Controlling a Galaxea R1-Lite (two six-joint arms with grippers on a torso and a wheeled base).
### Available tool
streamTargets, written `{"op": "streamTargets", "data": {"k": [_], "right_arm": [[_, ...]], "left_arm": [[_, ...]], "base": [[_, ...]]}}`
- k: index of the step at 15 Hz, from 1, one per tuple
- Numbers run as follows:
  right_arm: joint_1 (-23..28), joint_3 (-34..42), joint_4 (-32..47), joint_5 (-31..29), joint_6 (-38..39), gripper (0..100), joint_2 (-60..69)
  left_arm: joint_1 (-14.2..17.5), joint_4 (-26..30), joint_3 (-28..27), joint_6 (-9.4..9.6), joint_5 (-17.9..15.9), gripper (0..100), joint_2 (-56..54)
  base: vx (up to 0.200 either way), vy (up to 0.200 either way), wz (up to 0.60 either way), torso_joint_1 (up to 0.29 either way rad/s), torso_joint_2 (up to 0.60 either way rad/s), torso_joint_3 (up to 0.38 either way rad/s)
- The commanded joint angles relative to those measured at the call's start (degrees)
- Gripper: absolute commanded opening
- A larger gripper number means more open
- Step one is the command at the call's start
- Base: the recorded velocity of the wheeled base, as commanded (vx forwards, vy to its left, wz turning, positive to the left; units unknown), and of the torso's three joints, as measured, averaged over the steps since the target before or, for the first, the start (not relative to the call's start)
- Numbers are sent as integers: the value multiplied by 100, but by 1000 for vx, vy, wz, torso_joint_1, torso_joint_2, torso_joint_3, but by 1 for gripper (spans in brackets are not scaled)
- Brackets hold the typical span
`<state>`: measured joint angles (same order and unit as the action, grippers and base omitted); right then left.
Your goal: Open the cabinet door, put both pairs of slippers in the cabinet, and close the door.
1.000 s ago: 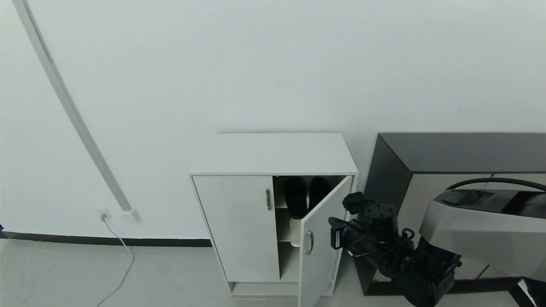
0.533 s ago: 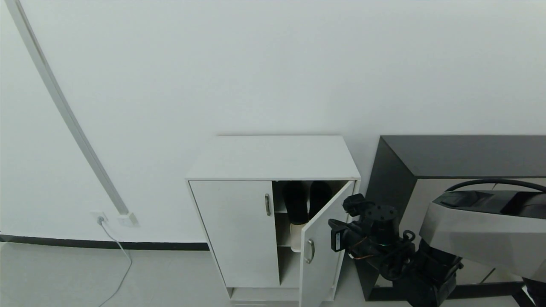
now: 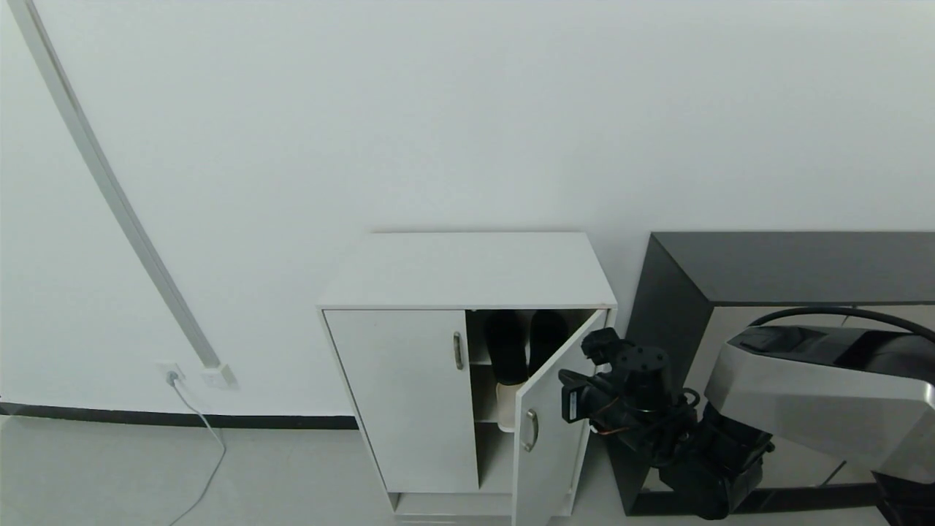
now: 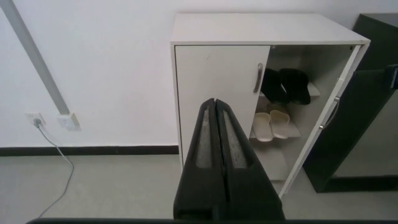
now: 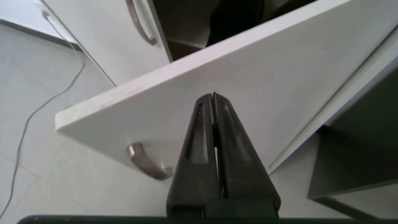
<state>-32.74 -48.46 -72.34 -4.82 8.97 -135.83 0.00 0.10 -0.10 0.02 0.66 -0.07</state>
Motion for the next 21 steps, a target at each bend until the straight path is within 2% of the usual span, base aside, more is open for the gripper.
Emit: {"op": "streamTargets", "data": {"k": [1,9,21], "right_arm": [[-4,-226,71,-2,-1,0,-172],[31,-1113,862,-11,8,0,-427],[172,-2537,1547,-160,8,0,-928]], "left_arm": [[0,-1,1,-2,4,0,7],[0,-1,1,-2,13,0,7],[0,-1,1,6,-4,0,7]], "base": [[0,0,0,0,0,0],[0,0,0,0,0,0],[0,0,0,0,0,0]]}}
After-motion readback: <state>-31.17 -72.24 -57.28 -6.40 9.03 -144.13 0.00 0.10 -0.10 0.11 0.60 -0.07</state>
